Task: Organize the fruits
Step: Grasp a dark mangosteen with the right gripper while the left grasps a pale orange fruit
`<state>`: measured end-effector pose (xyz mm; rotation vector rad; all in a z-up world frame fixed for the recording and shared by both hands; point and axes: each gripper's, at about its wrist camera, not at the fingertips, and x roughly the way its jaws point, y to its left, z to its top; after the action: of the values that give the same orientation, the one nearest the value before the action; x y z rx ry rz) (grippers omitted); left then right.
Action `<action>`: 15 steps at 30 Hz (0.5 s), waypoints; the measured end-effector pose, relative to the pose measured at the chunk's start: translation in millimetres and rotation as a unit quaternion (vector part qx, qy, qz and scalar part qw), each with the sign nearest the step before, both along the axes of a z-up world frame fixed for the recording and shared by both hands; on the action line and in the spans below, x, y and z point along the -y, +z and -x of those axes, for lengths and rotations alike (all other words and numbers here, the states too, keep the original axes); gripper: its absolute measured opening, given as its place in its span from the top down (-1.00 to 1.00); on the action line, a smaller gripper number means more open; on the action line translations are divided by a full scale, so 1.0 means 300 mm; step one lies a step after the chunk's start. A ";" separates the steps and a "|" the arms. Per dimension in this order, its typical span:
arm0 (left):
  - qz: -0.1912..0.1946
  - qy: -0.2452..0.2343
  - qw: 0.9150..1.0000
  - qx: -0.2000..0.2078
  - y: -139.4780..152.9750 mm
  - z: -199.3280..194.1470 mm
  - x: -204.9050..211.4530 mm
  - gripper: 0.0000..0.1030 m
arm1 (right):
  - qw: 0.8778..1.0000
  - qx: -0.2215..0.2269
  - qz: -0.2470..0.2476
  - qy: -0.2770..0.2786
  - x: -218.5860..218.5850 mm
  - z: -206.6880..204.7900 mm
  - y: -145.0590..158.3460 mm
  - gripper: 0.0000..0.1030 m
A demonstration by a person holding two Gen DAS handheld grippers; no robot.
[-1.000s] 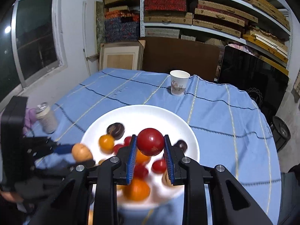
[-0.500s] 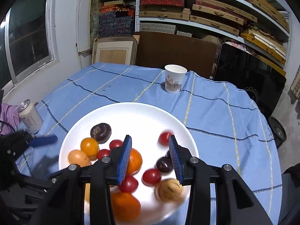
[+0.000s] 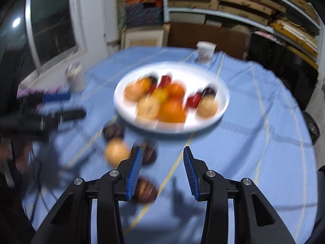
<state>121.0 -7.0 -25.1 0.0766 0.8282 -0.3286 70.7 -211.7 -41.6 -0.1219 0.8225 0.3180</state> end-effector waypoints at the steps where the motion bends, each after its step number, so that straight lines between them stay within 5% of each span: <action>1: -0.002 -0.001 1.000 -0.004 -0.012 0.014 0.000 -0.74 | 1.000 -0.006 0.003 0.003 -0.009 0.020 -0.027 0.18; 10: -0.005 -0.009 1.000 -0.020 -0.057 0.079 0.017 -0.74 | 0.999 -0.009 0.032 0.010 -0.078 0.038 -0.076 -0.09; 13: -0.004 -0.010 1.000 -0.023 -0.059 0.087 0.020 -0.74 | 0.999 -0.023 0.027 0.008 -0.085 0.022 -0.087 -0.05; 15: -0.005 -0.012 1.000 -0.024 -0.061 0.095 0.024 -0.74 | 0.999 -0.024 0.024 0.003 -0.077 0.026 -0.086 0.18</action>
<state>92.6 -14.3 -43.3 0.0881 0.8770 -0.3510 62.9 -188.6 -67.3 -0.1623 0.8778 0.3073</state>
